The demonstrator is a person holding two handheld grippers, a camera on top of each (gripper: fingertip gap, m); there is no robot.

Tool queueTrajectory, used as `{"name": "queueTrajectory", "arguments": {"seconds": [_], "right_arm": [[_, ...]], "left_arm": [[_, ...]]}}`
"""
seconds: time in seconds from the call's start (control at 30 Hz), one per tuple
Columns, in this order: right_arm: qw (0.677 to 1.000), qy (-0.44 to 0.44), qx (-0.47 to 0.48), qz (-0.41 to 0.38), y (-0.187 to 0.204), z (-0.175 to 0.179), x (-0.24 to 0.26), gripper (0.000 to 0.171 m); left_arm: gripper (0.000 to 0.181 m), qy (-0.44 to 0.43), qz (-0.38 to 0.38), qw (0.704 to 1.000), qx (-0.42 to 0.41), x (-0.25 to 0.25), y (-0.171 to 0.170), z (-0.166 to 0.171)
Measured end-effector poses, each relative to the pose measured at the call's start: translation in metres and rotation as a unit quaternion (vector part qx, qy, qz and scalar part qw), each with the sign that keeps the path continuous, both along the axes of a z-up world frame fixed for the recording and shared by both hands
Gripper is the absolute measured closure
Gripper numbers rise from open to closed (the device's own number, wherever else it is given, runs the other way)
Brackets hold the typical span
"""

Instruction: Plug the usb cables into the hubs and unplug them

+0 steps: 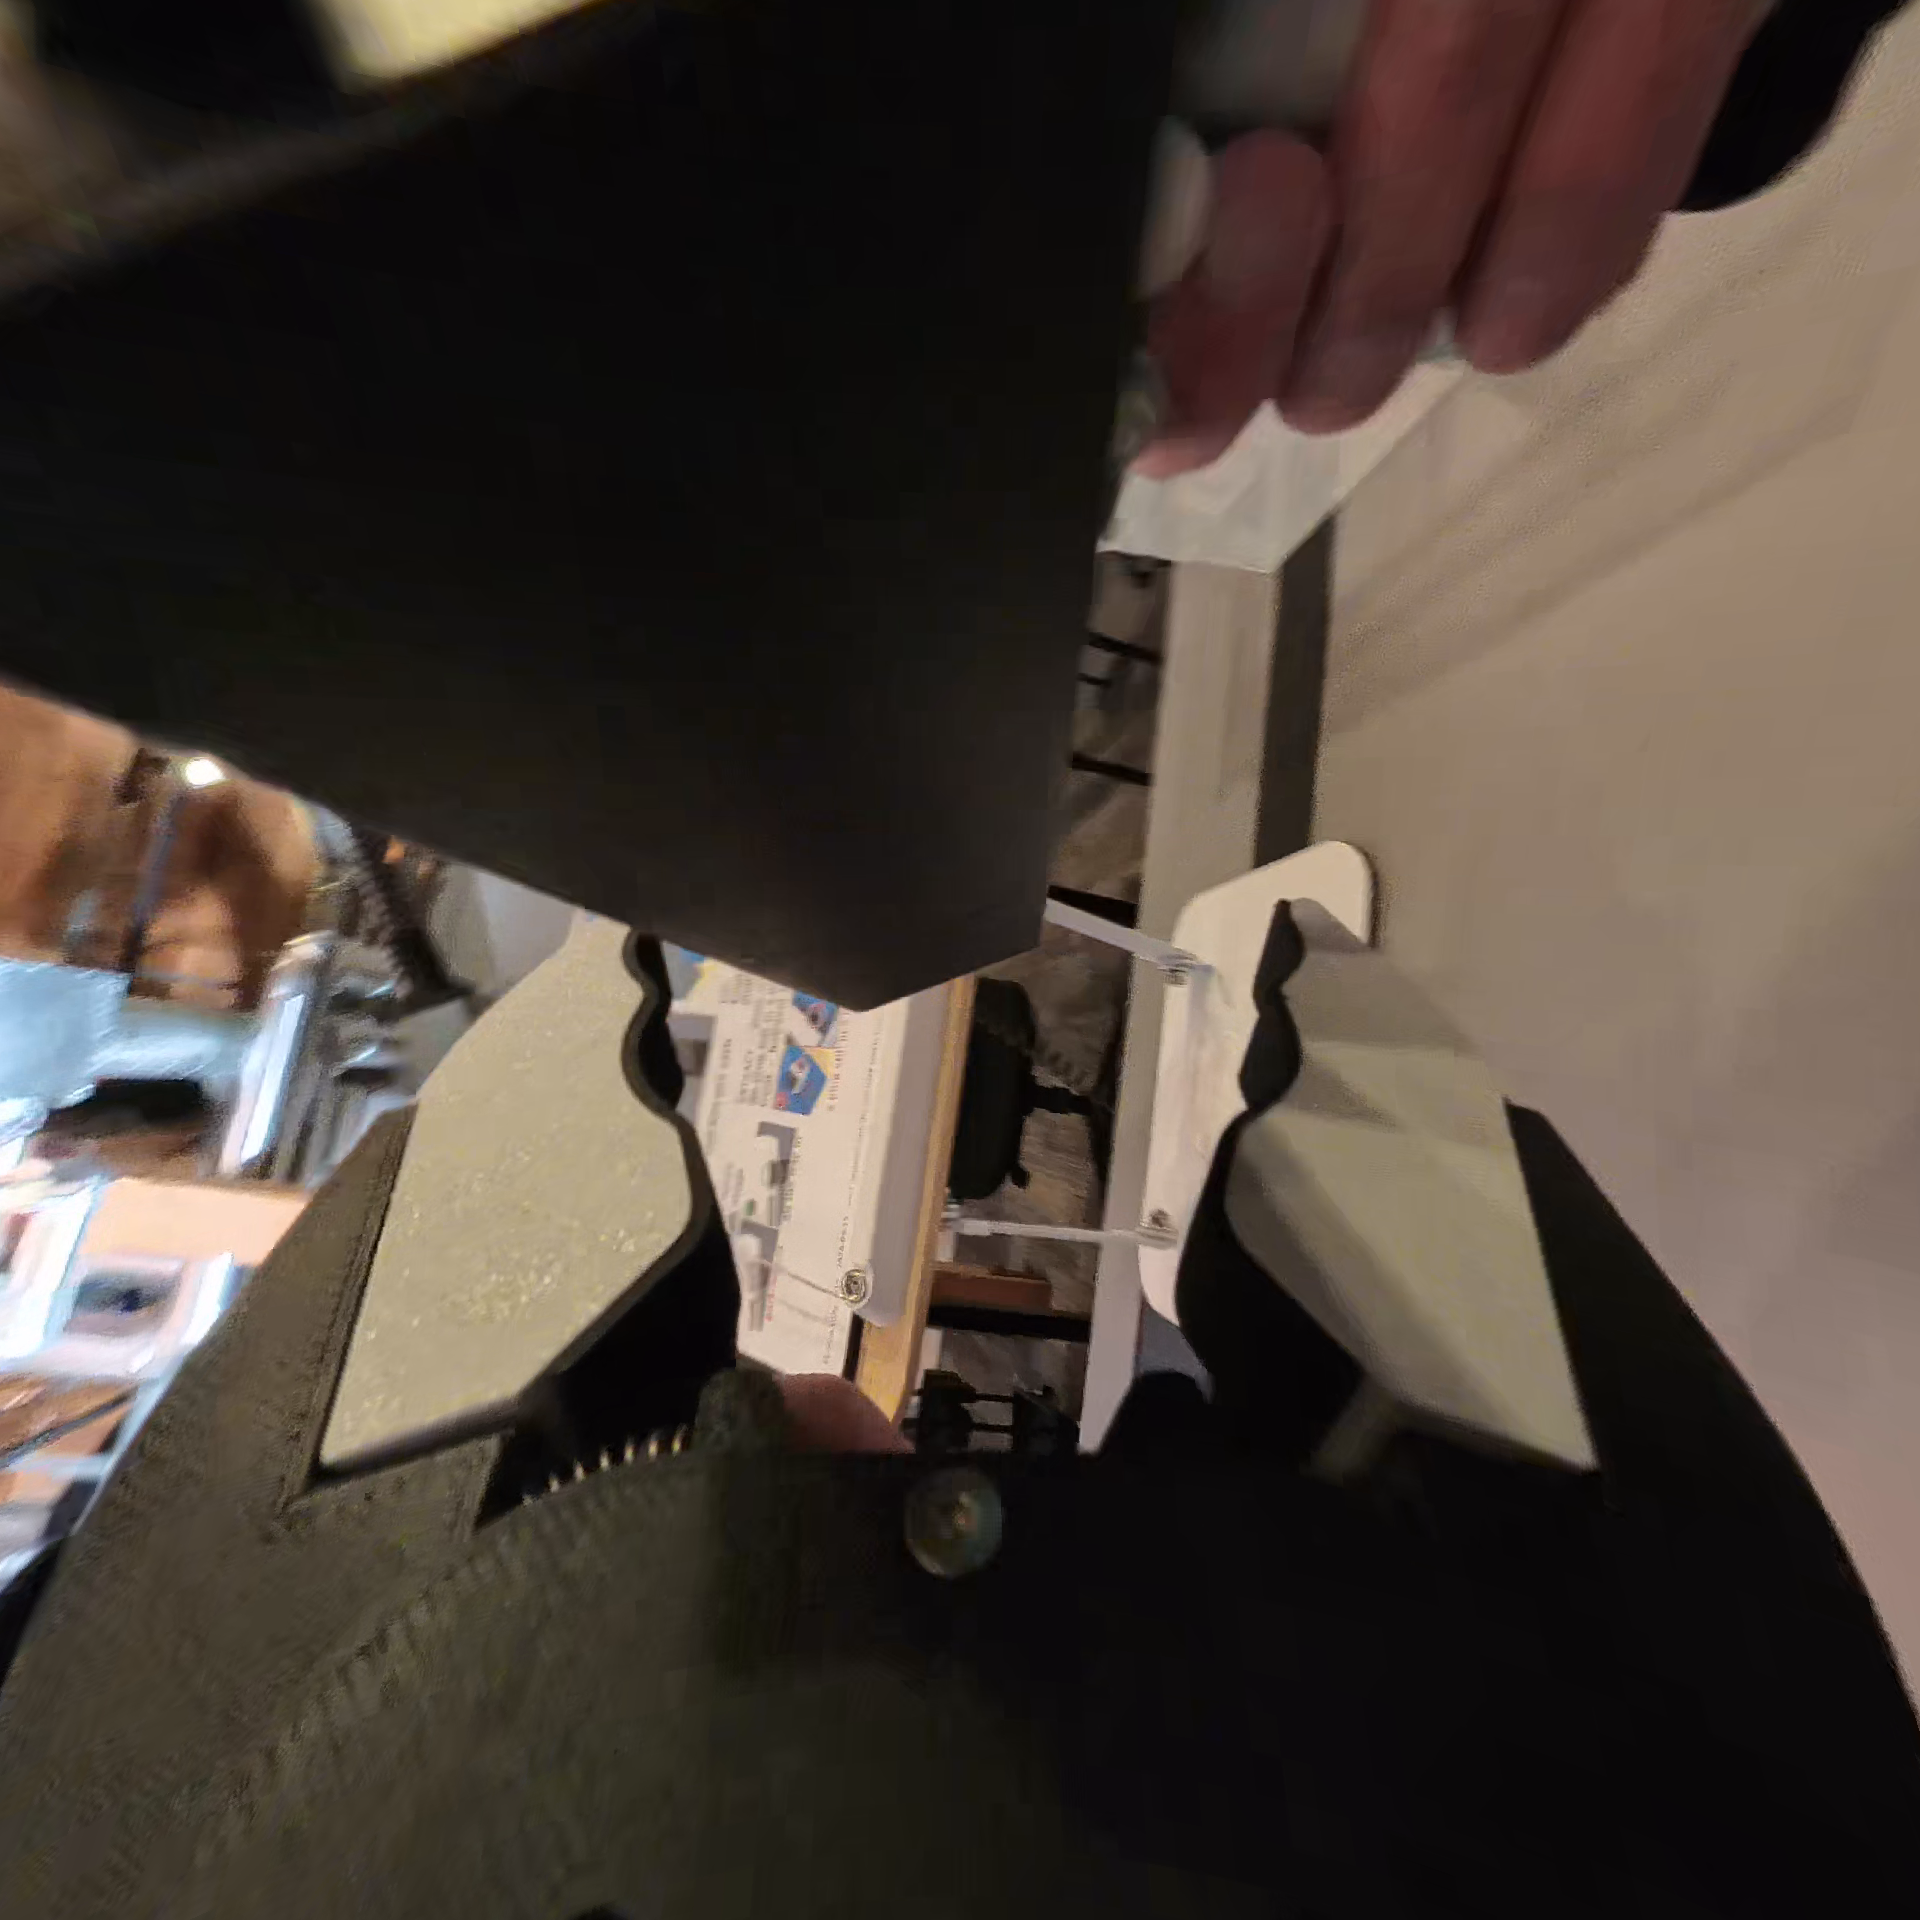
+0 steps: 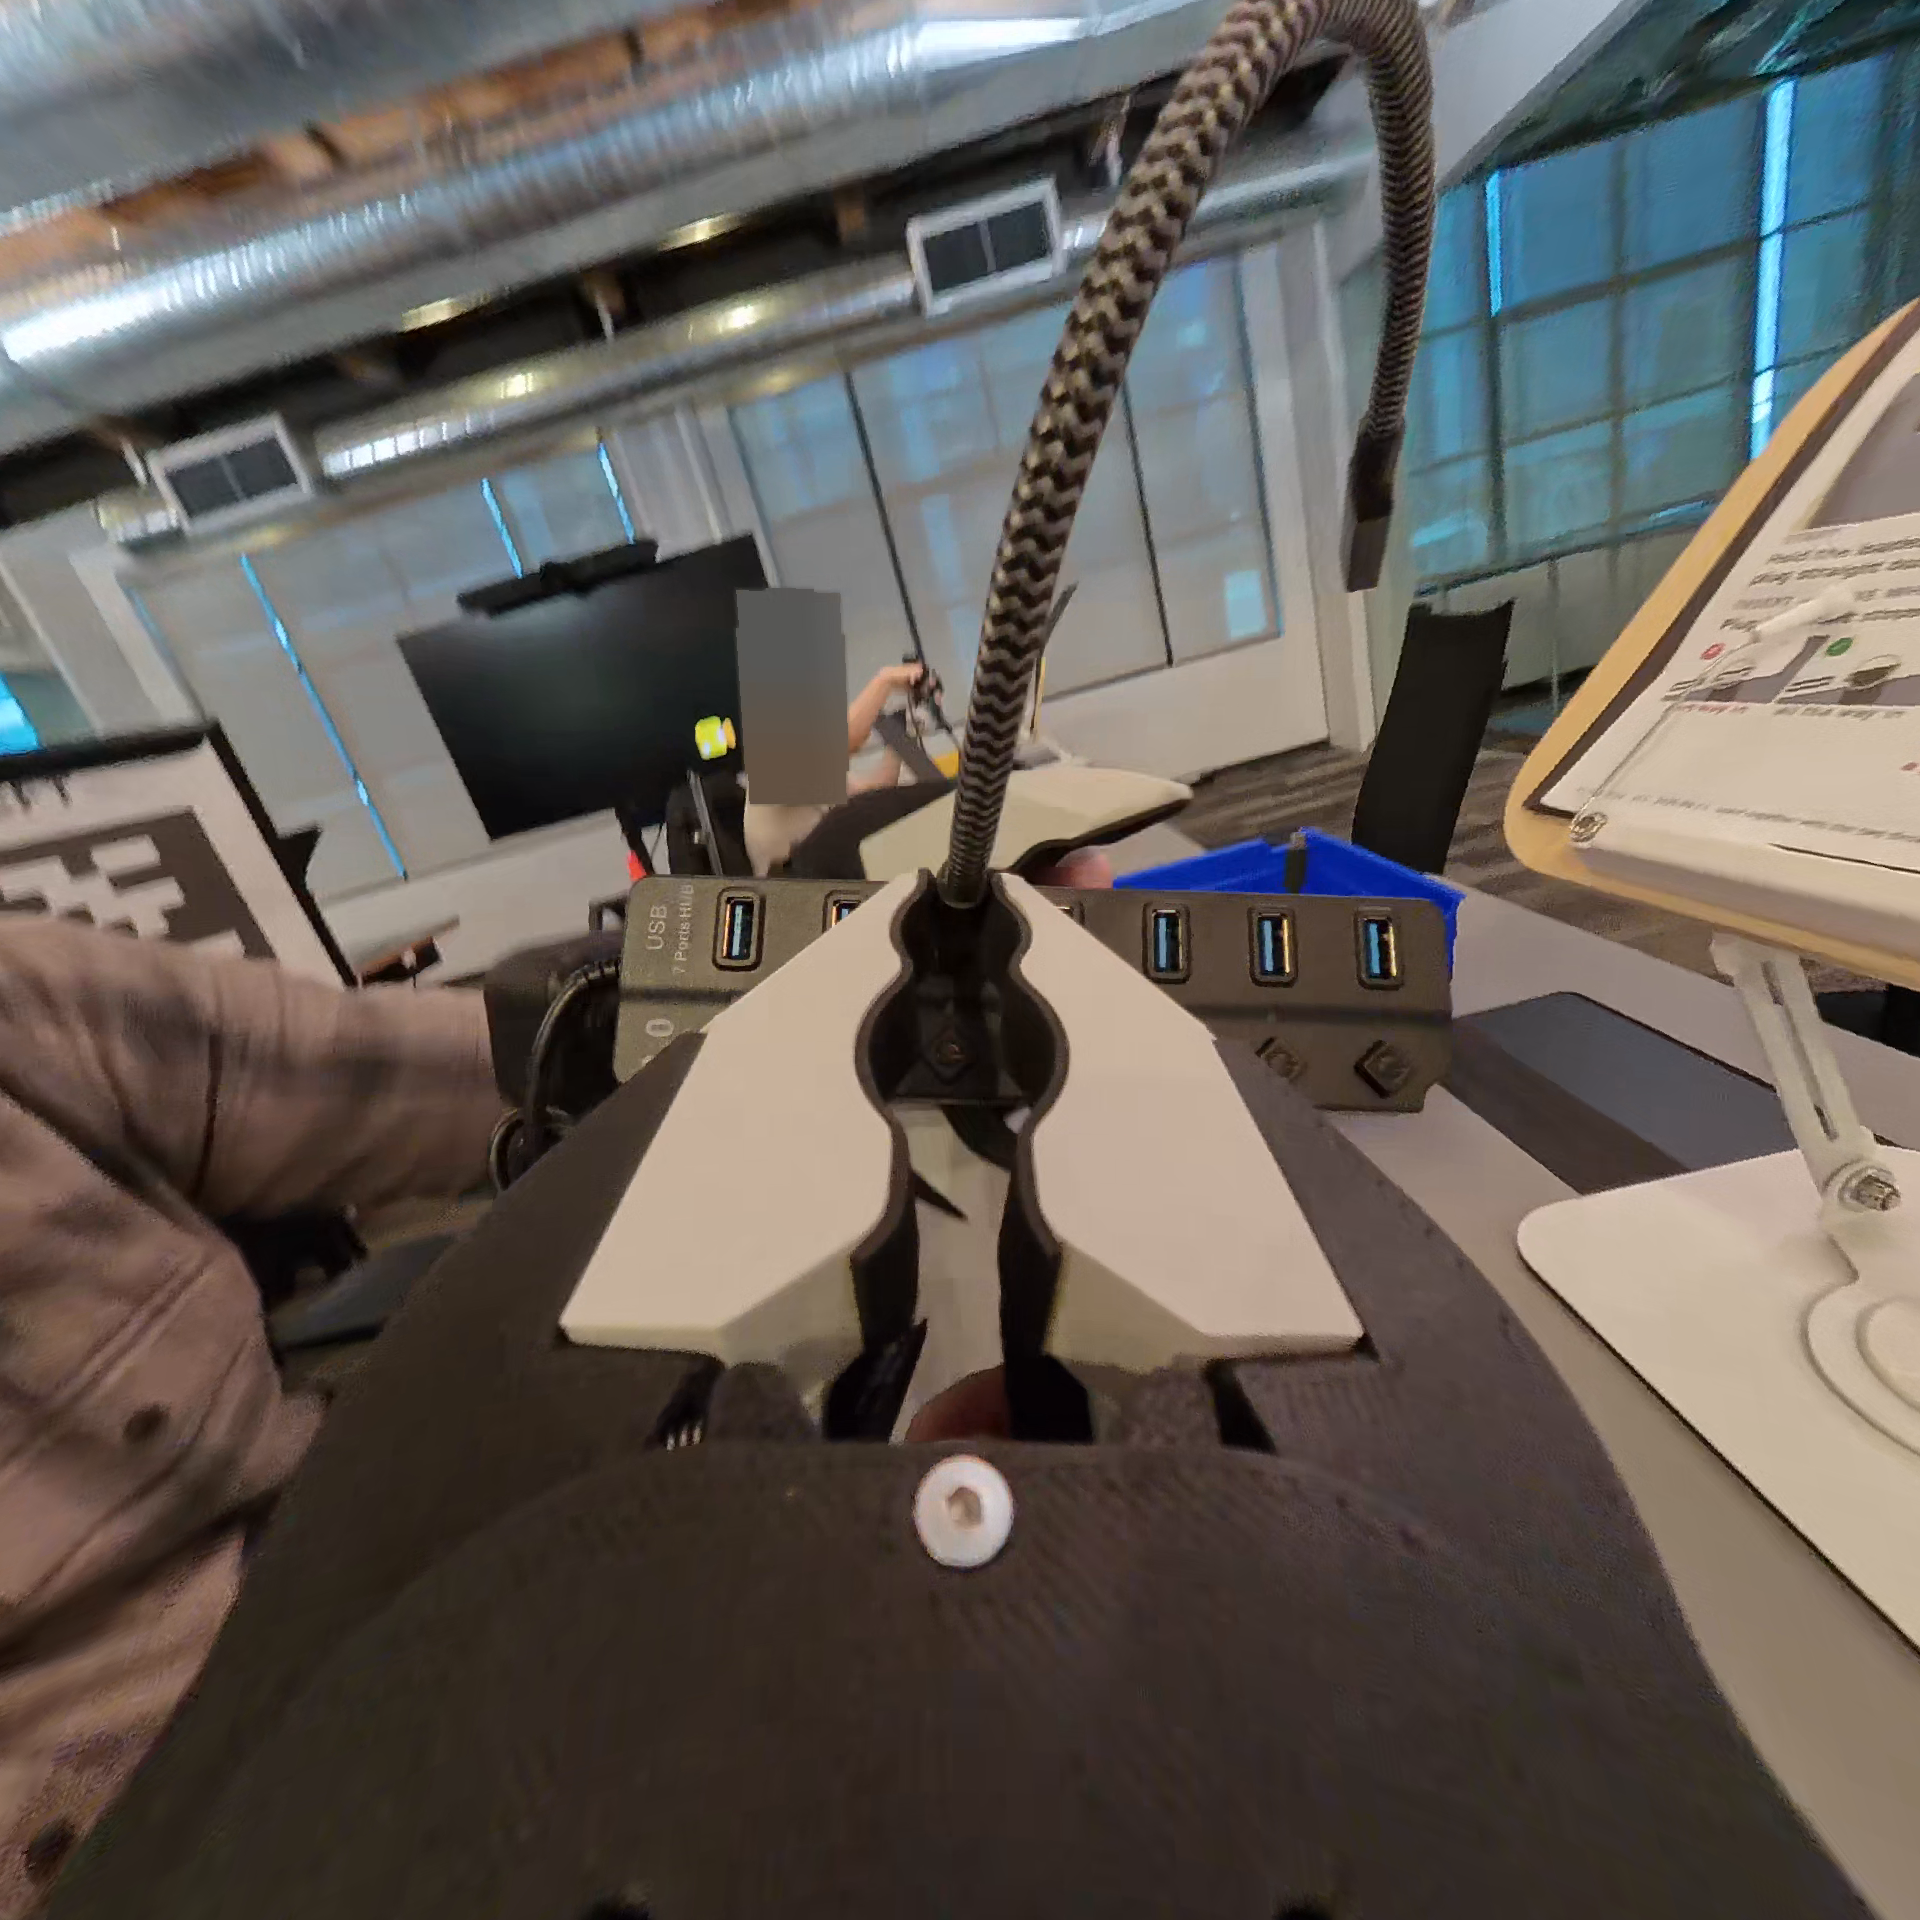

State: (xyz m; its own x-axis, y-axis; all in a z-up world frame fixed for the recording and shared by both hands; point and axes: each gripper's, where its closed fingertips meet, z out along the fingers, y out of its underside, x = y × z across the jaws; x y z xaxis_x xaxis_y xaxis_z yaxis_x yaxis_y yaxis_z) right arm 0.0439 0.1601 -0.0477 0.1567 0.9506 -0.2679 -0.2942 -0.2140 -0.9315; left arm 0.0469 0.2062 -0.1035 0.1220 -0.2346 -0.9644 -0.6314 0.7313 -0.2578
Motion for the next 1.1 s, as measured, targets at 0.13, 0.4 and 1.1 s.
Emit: {"name": "queueTrajectory", "arguments": {"seconds": [0.13, 0.4, 1.1], "right_arm": [[0.999, 0.029, -0.024, -0.003, 0.004, 0.0, -0.003, 0.166], [0.998, 0.054, -0.031, 0.007, 0.001, 0.0, -0.01, 0.166], [0.919, -0.255, 0.293, -0.066, -0.036, -0.011, 0.0, 0.142]], "left_arm": [[0.077, -0.111, -0.007, 0.994, 0.0, 0.007, -0.002, 0.019], [0.115, -0.158, -0.071, 0.984, -0.05, 0.016, -0.016, 0.028], [0.117, 0.022, -0.119, 0.907, -0.404, -0.003, -0.047, -0.032]]}}
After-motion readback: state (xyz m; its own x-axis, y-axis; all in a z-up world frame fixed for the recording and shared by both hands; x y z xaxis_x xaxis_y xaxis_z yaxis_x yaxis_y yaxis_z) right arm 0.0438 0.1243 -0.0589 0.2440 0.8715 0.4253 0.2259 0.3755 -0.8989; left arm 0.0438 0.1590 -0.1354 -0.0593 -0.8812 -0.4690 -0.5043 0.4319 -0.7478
